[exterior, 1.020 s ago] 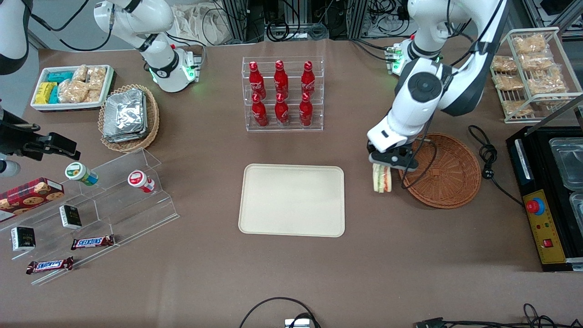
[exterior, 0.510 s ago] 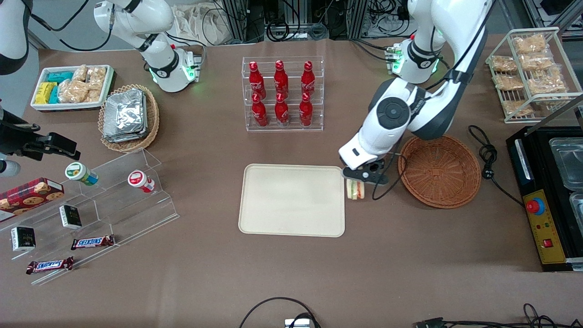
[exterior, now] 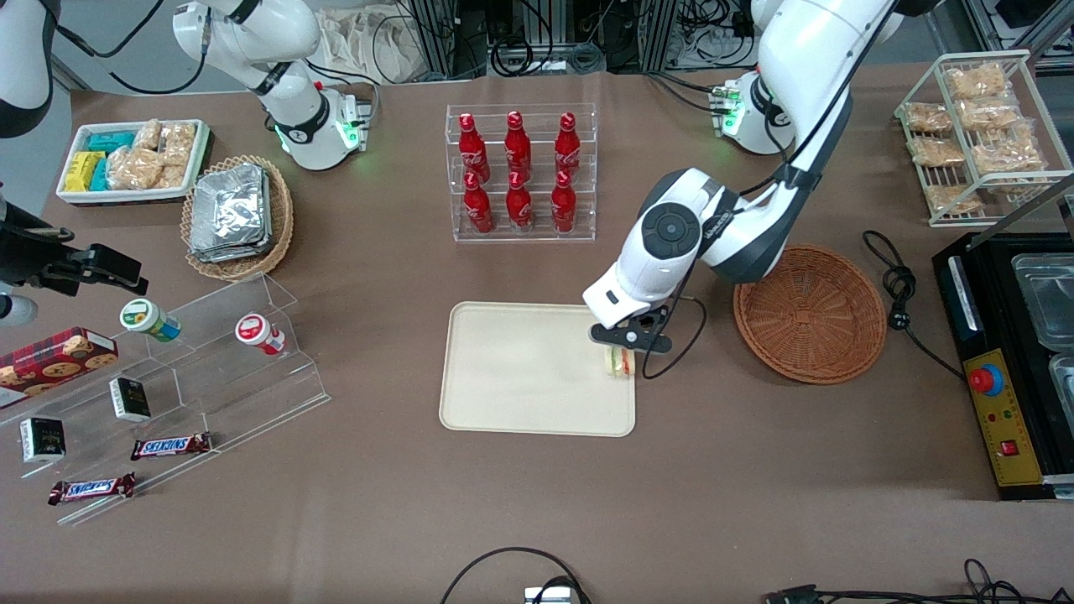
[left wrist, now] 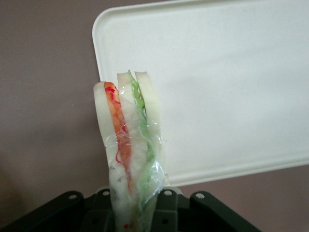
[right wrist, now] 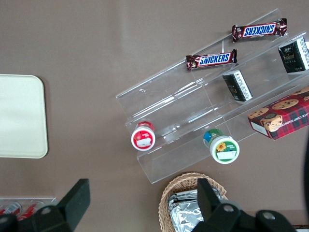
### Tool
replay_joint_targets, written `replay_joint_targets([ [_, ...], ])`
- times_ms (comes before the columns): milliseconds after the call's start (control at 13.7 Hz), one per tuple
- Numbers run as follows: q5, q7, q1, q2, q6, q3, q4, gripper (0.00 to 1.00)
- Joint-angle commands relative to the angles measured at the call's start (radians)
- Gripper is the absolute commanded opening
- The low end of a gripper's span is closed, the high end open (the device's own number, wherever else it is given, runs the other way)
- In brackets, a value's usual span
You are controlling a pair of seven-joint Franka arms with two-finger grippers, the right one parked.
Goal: Place sandwich from basket to tray
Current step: 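Lower the sandwich onto the tray and open the left gripper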
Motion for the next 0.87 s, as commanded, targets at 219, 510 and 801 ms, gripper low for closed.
replay_joint_targets([
  [219, 0.072, -0.124, -0.064, 0.166, 0.02, 0.012, 0.171, 0.19],
  [510, 0.179, -0.195, -0.084, 0.209, 0.024, 0.012, 0.176, 0.19],
  [801, 0.236, -0.198, -0.087, 0.235, 0.038, 0.01, 0.176, 0.19],
])
